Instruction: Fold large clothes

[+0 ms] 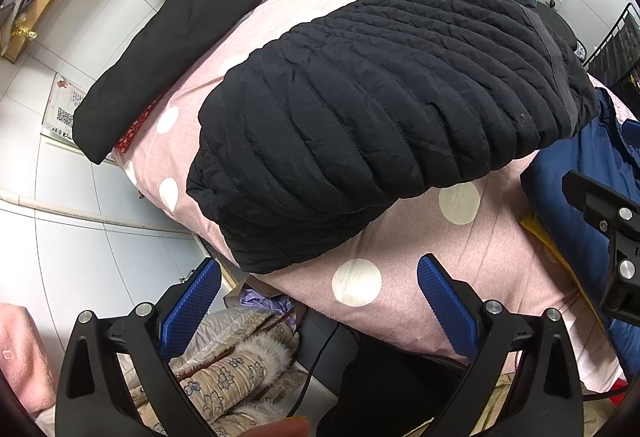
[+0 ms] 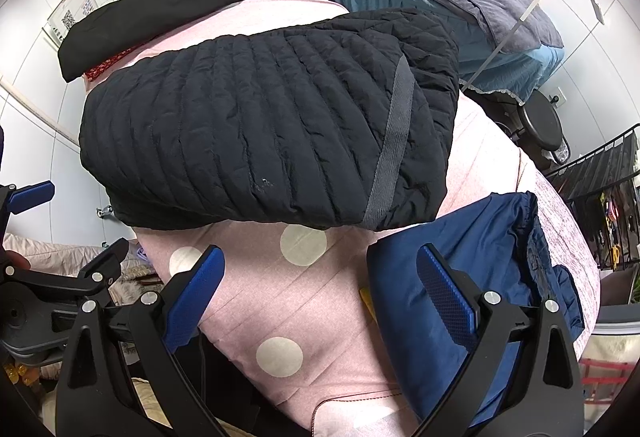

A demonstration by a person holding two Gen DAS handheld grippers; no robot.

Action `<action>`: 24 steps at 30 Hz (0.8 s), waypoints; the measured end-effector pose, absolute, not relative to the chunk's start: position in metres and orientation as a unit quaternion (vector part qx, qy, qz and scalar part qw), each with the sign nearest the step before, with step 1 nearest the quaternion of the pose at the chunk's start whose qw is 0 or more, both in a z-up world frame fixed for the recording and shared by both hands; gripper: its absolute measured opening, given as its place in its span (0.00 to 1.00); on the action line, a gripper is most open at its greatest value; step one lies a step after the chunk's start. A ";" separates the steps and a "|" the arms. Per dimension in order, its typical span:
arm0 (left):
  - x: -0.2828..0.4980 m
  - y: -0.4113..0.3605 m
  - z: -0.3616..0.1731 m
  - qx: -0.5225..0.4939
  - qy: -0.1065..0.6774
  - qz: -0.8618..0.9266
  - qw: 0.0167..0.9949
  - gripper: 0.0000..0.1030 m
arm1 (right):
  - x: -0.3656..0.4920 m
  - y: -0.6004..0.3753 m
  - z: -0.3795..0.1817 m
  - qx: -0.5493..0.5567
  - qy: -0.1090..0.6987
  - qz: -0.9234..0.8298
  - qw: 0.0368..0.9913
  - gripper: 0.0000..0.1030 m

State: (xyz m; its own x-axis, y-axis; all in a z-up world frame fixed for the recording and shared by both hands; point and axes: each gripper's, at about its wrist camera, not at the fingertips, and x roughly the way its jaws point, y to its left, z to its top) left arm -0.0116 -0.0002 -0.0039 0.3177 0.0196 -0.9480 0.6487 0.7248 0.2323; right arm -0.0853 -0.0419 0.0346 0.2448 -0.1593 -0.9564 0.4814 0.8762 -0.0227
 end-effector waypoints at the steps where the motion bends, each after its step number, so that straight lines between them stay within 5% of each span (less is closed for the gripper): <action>1: -0.012 0.000 -0.004 0.306 0.545 -0.209 0.751 0.94 | -0.085 -0.042 0.034 0.139 0.579 -0.206 0.777 0.93; 24: -0.016 -0.002 -0.002 0.308 0.547 -0.220 0.747 0.94 | -0.090 -0.042 0.036 0.142 0.573 -0.208 0.780 0.93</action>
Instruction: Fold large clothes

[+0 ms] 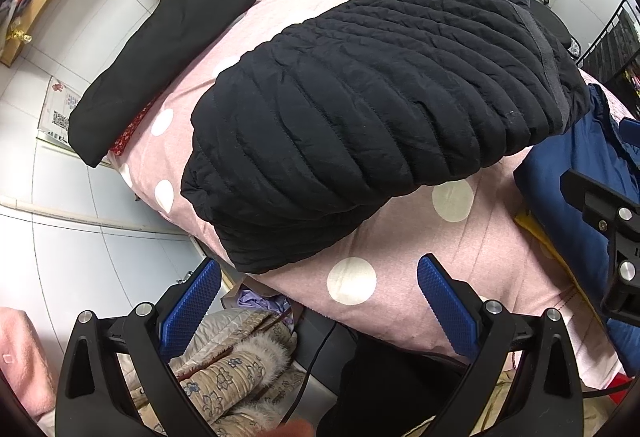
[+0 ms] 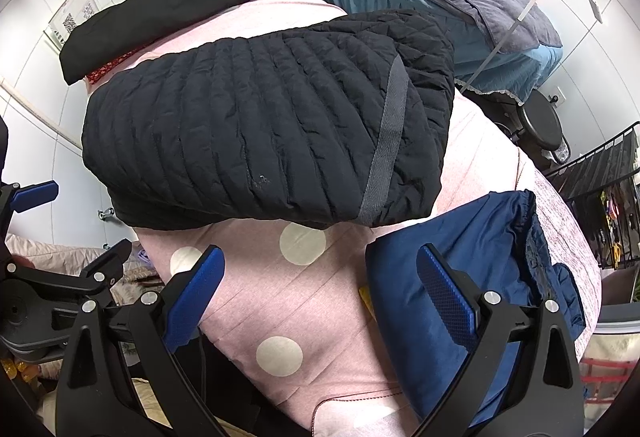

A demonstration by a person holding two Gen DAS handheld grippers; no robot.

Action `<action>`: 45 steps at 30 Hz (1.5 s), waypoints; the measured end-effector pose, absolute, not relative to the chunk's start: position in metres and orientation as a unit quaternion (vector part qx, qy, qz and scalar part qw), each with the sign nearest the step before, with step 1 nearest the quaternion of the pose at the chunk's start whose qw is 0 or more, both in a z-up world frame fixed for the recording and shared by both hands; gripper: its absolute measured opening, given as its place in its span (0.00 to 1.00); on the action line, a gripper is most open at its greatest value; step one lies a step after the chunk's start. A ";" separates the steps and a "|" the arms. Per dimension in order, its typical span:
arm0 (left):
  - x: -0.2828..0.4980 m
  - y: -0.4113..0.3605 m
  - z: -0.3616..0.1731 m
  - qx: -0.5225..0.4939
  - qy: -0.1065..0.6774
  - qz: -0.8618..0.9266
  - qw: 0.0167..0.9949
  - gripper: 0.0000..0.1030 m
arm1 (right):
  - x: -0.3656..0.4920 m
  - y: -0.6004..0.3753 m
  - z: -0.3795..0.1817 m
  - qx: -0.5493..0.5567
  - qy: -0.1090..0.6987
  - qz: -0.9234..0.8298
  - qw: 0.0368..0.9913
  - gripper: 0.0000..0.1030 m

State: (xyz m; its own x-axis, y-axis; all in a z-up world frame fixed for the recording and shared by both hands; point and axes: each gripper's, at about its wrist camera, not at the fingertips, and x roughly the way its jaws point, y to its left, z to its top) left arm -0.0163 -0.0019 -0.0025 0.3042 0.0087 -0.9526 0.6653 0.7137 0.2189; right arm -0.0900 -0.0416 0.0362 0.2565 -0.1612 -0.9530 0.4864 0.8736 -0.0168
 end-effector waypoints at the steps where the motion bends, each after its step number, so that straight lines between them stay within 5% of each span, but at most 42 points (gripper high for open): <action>1: -0.016 -0.001 -0.003 0.306 0.551 -0.218 0.745 0.94 | -0.090 -0.041 0.036 0.142 0.573 -0.208 0.780 0.93; 20: 0.008 0.001 0.023 0.258 0.568 -0.231 0.746 0.94 | -0.111 -0.085 0.044 0.206 0.511 -0.198 0.811 0.93; 29: 0.119 0.035 0.038 0.124 0.588 -0.228 0.766 0.94 | -0.096 -0.137 0.042 0.260 0.477 -0.214 0.812 0.93; 38: 0.226 0.019 -0.042 0.077 0.686 -0.280 0.667 0.94 | -0.021 -0.208 -0.011 0.307 0.483 -0.270 0.774 0.93; 45: 0.240 -0.011 -0.090 0.052 0.713 -0.359 0.600 0.91 | 0.004 -0.224 -0.062 0.357 0.492 -0.301 0.734 0.93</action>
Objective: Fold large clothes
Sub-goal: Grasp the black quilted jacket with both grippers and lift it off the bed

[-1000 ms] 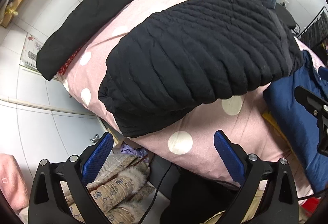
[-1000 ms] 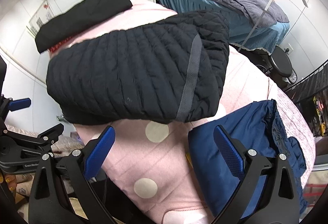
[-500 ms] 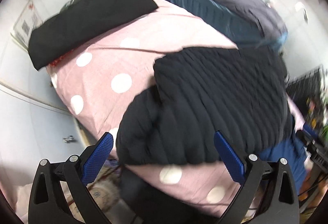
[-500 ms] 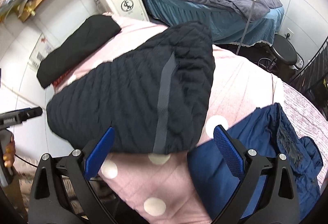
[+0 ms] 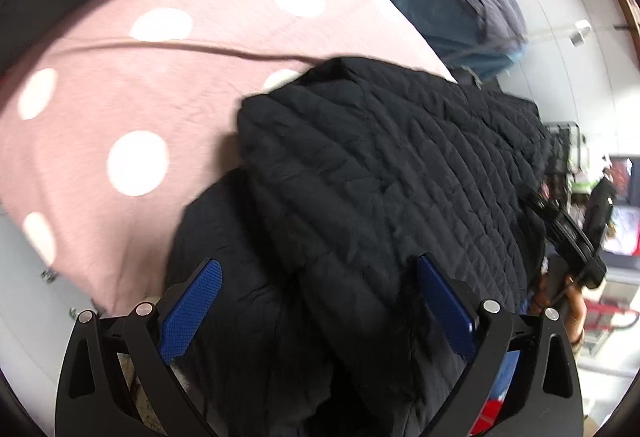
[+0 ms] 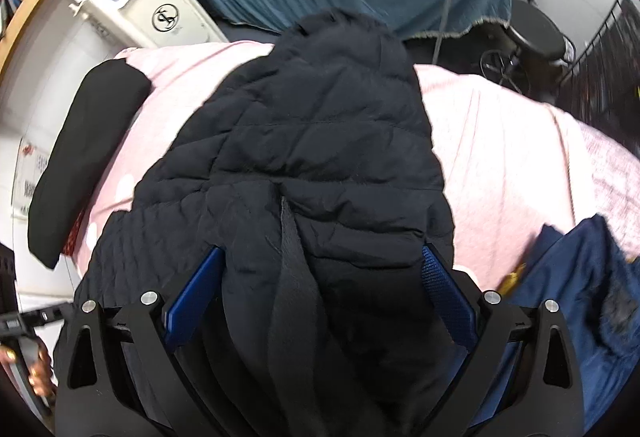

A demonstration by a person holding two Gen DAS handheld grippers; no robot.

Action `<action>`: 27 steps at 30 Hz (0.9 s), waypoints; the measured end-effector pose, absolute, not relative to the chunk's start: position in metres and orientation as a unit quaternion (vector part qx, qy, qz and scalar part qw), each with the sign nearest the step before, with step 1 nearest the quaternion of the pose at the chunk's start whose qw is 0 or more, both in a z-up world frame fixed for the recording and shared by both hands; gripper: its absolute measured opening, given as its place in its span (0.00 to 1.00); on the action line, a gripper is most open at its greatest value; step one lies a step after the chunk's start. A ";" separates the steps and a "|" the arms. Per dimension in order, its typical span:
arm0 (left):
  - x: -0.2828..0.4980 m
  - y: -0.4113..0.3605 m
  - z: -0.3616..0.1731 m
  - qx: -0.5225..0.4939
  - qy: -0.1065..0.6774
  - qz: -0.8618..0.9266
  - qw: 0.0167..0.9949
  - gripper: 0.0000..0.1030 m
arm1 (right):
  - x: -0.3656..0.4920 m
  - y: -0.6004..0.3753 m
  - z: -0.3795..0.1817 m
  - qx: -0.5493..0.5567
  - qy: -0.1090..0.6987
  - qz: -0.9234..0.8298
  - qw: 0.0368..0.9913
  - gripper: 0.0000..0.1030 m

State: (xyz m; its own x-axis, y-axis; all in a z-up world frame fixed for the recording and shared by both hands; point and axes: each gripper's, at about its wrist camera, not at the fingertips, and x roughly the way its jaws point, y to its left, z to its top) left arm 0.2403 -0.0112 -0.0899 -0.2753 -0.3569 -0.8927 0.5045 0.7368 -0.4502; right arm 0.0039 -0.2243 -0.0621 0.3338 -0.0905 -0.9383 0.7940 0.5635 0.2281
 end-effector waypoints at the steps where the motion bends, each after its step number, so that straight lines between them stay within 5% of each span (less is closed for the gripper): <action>1: 0.238 -0.016 -0.093 0.055 0.714 -0.369 0.592 0.83 | 0.003 -0.222 -0.062 0.353 0.492 -0.302 0.736 0.88; 2: 0.231 -0.021 -0.100 0.064 0.719 -0.379 0.580 0.70 | 0.002 -0.219 -0.061 0.347 0.496 -0.299 0.738 0.73; 5: 0.213 -0.033 -0.107 0.083 0.720 -0.394 0.566 0.53 | -0.006 -0.202 -0.049 0.337 0.502 -0.277 0.747 0.31; 8: 0.184 -0.042 -0.101 0.118 0.703 -0.413 0.566 0.35 | -0.024 -0.173 -0.023 0.307 0.505 -0.251 0.767 0.20; 15: 0.090 -0.036 -0.091 0.202 0.685 -0.441 0.544 0.32 | -0.098 -0.097 -0.022 0.287 0.556 -0.198 0.754 0.18; 20: 0.021 -0.028 -0.145 0.248 0.723 -0.417 0.491 0.32 | -0.139 -0.034 -0.083 0.247 0.657 -0.143 0.698 0.20; 21: 0.012 -0.028 -0.159 0.251 0.732 -0.409 0.484 0.33 | -0.145 -0.017 -0.101 0.217 0.683 -0.146 0.682 0.24; 23: -0.001 -0.025 -0.188 0.248 0.753 -0.382 0.475 0.38 | -0.147 -0.002 -0.115 0.185 0.700 -0.147 0.674 0.58; 25: -0.008 -0.025 -0.200 0.251 0.761 -0.364 0.475 0.43 | -0.144 0.010 -0.111 0.152 0.699 -0.133 0.686 0.69; 27: -0.006 -0.029 -0.192 0.246 0.751 -0.372 0.487 0.47 | -0.141 0.009 -0.098 0.141 0.690 -0.135 0.697 0.69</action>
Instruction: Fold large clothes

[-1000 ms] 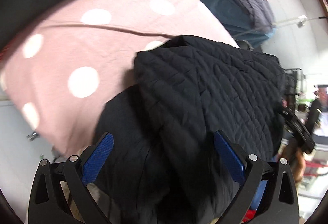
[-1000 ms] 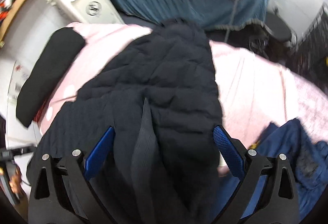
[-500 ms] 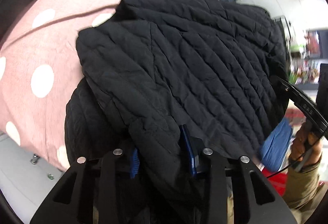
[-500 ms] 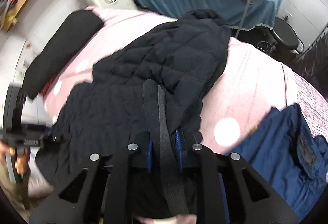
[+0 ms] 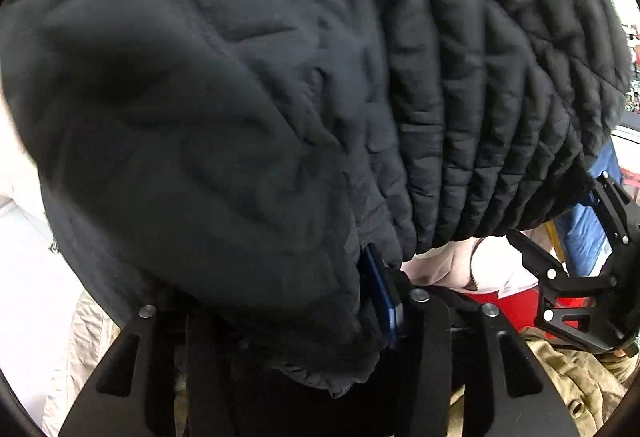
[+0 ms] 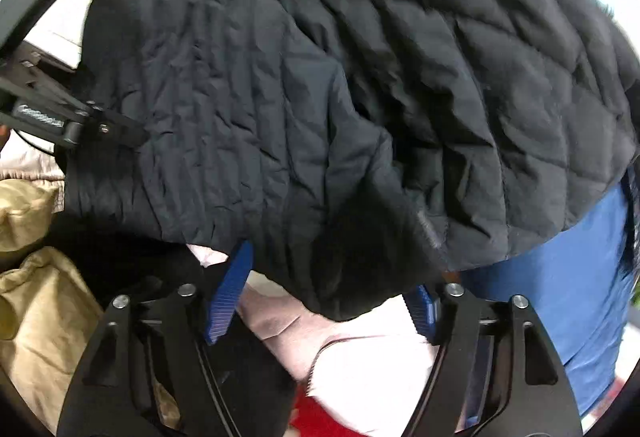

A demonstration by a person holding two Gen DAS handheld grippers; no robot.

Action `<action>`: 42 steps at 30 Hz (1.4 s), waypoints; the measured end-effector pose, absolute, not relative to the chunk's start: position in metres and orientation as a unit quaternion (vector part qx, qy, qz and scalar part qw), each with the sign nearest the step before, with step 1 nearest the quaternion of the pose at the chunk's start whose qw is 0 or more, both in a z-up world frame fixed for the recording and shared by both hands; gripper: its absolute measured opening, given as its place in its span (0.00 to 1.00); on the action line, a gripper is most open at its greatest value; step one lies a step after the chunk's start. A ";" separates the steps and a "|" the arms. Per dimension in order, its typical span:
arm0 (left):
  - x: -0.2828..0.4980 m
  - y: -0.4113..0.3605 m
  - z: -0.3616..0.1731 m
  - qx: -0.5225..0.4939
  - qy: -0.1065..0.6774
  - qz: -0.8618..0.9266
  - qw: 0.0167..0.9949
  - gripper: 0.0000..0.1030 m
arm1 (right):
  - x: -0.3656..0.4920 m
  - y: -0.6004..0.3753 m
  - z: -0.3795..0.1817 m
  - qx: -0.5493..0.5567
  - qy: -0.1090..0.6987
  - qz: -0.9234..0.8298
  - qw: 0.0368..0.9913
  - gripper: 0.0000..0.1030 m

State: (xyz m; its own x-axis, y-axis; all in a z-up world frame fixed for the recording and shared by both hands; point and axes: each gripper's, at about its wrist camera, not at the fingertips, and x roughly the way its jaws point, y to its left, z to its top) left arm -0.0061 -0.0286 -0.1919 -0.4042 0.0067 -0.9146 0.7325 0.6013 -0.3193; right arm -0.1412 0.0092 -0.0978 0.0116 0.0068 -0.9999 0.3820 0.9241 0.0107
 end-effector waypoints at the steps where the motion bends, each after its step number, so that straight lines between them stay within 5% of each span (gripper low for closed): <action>1: -0.002 -0.023 -0.180 0.240 0.746 -0.379 0.493 0.51 | -0.140 0.005 -0.090 0.148 0.686 -0.133 0.700 0.69; 7: 0.042 -0.018 -0.111 0.160 0.724 -0.413 0.529 0.62 | -0.129 -0.046 -0.032 0.251 0.642 -0.102 0.717 0.72; 10: 0.072 -0.003 -0.077 0.137 0.687 -0.419 0.577 0.80 | -0.131 -0.050 -0.017 0.252 0.658 -0.066 0.706 0.73; 14: 0.111 0.037 -0.070 0.118 0.662 -0.368 0.642 0.85 | -0.136 -0.067 0.015 0.240 0.662 -0.051 0.709 0.73; 22: 0.162 0.062 -0.148 0.111 0.692 -0.308 0.643 0.85 | -0.089 -0.156 0.040 0.156 0.570 -0.244 0.769 0.73; 35: 0.142 0.061 -0.220 0.087 0.727 -0.348 0.586 0.82 | 0.012 -0.237 -0.111 0.213 0.638 -0.223 0.706 0.84; 37: 0.137 0.058 -0.219 0.086 0.727 -0.352 0.583 0.75 | 0.025 -0.226 -0.121 0.217 0.650 -0.199 0.700 0.95; 42: 0.127 0.053 -0.216 0.093 0.727 -0.358 0.579 0.56 | 0.037 -0.210 -0.162 0.225 0.702 -0.194 0.648 0.92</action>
